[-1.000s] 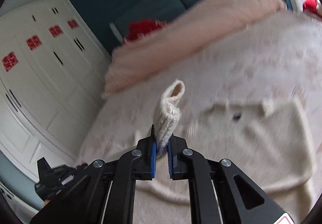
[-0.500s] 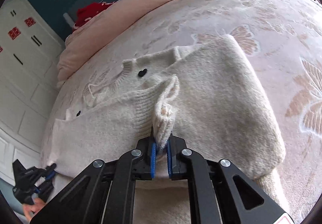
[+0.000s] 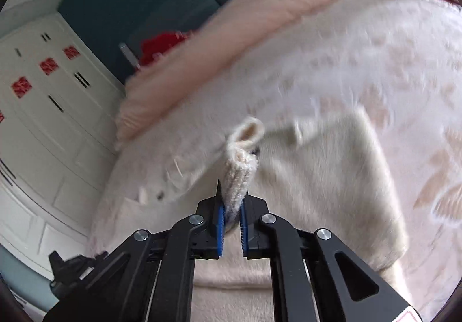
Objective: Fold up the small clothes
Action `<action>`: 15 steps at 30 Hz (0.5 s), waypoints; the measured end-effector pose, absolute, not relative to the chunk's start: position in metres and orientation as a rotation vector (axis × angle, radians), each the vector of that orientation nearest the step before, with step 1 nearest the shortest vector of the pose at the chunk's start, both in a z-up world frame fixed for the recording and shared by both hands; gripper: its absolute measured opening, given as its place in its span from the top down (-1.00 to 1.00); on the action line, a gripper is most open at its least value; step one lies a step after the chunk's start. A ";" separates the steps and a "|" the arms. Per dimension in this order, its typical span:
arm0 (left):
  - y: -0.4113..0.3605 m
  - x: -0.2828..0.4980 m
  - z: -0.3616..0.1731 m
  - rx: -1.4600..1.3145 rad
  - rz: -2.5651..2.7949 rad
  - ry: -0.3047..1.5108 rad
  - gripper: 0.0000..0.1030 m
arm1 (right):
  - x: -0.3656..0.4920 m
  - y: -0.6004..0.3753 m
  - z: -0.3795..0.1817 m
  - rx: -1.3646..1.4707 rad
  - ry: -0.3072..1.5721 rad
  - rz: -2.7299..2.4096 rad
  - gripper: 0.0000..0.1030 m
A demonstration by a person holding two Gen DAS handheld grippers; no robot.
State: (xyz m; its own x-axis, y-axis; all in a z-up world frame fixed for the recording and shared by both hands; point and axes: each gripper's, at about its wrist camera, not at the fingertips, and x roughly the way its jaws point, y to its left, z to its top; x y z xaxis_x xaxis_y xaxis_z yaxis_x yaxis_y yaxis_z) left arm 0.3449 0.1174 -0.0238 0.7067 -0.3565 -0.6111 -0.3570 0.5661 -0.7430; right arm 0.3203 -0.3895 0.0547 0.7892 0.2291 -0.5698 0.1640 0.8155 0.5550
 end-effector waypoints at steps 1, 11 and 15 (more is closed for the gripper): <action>0.114 0.349 -0.029 -0.980 -0.005 0.851 0.86 | 0.316 -0.399 0.055 0.613 0.660 0.011 0.85; 0.090 0.338 -0.048 -0.743 -0.041 0.771 0.82 | 0.310 -0.420 0.001 0.530 0.878 -0.174 0.55; 0.080 0.339 -0.049 -0.706 -0.041 0.749 0.78 | 0.281 -0.408 0.040 0.535 0.723 -0.285 0.44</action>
